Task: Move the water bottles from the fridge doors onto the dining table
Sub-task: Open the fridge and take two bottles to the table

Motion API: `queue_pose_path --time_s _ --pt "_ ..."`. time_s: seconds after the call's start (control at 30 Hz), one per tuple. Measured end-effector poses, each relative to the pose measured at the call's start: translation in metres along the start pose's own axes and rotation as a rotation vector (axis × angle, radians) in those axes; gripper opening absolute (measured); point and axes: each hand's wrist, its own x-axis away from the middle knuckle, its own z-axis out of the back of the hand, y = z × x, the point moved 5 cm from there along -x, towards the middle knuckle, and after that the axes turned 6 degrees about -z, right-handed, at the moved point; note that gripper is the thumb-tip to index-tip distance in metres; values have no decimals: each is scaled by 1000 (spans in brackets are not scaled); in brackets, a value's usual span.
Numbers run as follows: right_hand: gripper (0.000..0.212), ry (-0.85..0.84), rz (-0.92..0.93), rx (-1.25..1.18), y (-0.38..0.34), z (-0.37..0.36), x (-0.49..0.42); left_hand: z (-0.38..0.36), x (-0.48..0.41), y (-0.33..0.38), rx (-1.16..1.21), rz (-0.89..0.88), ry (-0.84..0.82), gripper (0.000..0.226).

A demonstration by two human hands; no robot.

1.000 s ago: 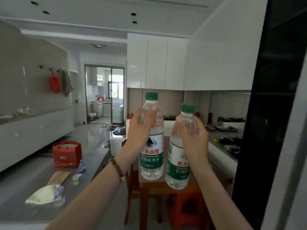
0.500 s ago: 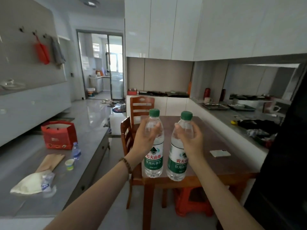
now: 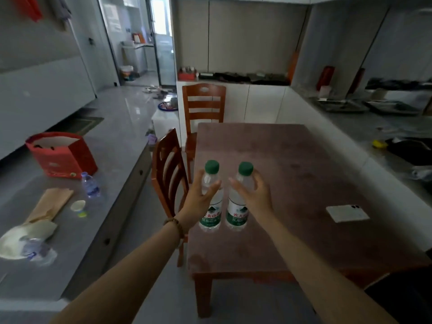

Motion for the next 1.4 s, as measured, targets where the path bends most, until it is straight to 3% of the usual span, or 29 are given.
queue_pose_path --time_s 0.13,0.3,0.43,0.67,0.87,1.0,1.3,1.4 --pt "29 -44 -56 17 30 -18 -34 -4 -26 -41 -37 46 -75 59" --pt "28 -23 -117 42 65 -28 -58 -11 -47 -85 -60 118 -126 73" --pt "33 -1 -153 59 86 -32 -68 -15 -60 -104 -54 120 -115 45" --pt "29 24 -192 55 111 -36 -77 -24 -62 -127 -32 139 -135 55" --pt "26 11 -199 30 120 -36 -78 -28 -68 -135 -46 147 -138 52" --pt "31 -16 -184 61 121 -35 -77 -31 -69 -129 -62 130 -170 38" --pt "37 -107 -263 86 118 -31 -73 -28 -54 -118 -140 158 -171 59" --pt "46 -125 -292 77 116 -30 -70 -20 -52 -114 -172 219 -110 78"
